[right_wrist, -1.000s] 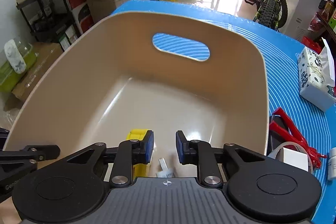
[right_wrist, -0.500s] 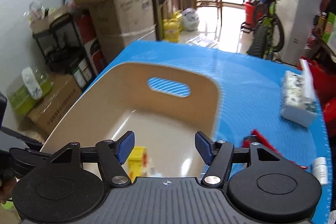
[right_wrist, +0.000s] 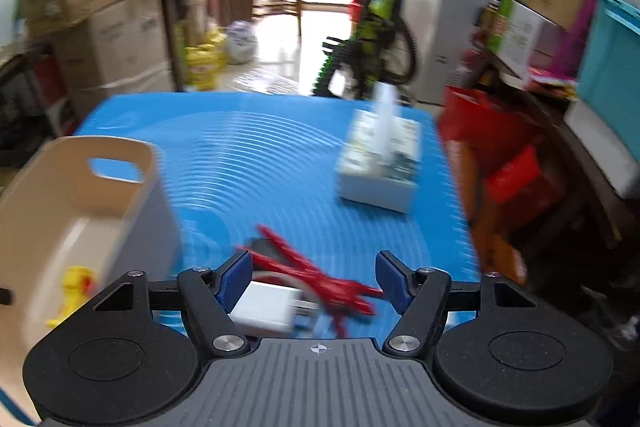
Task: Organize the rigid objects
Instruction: 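Grasp the white pill bottle on the mat with the right tool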
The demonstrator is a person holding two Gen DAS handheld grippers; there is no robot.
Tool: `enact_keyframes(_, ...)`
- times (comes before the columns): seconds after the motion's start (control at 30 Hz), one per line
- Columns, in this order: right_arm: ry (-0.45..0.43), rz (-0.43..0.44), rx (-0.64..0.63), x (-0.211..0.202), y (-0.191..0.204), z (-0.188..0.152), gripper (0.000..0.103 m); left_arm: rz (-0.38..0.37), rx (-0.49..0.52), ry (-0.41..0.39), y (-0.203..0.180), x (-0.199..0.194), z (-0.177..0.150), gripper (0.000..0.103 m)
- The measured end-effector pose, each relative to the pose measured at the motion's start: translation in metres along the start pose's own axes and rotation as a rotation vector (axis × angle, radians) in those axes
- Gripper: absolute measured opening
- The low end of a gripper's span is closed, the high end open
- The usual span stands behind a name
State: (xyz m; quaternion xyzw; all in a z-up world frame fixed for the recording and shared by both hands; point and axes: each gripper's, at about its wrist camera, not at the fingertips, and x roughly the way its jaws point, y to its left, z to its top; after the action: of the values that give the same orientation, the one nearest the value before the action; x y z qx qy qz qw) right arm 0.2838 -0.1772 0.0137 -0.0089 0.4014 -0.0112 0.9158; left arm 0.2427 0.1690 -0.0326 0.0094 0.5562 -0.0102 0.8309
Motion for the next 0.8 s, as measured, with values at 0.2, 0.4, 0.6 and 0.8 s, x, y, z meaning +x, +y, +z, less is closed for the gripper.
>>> enact_keyframes(0.2,0.01,-0.102,-0.005,0.023,-0.037,-0.01,0.074,0.002,0.0,0.001,0.0,0.0,0.0,0.005)
enact_keyframes(0.4,0.079,-0.15,-0.009,0.052,-0.069,-0.018,0.074,0.006,0.002,0.001,-0.002,0.0,0.0,0.005)
enact_keyframes(0.6,0.137,-0.132,-0.044,0.079,-0.07,-0.028,0.074,0.012,0.005,0.002,-0.003,0.001,0.0,0.006)
enact_keyframes(0.8,0.172,-0.13,-0.03,0.1,-0.065,-0.038,0.072,0.016,0.005,0.001,-0.004,0.001,0.0,0.006)
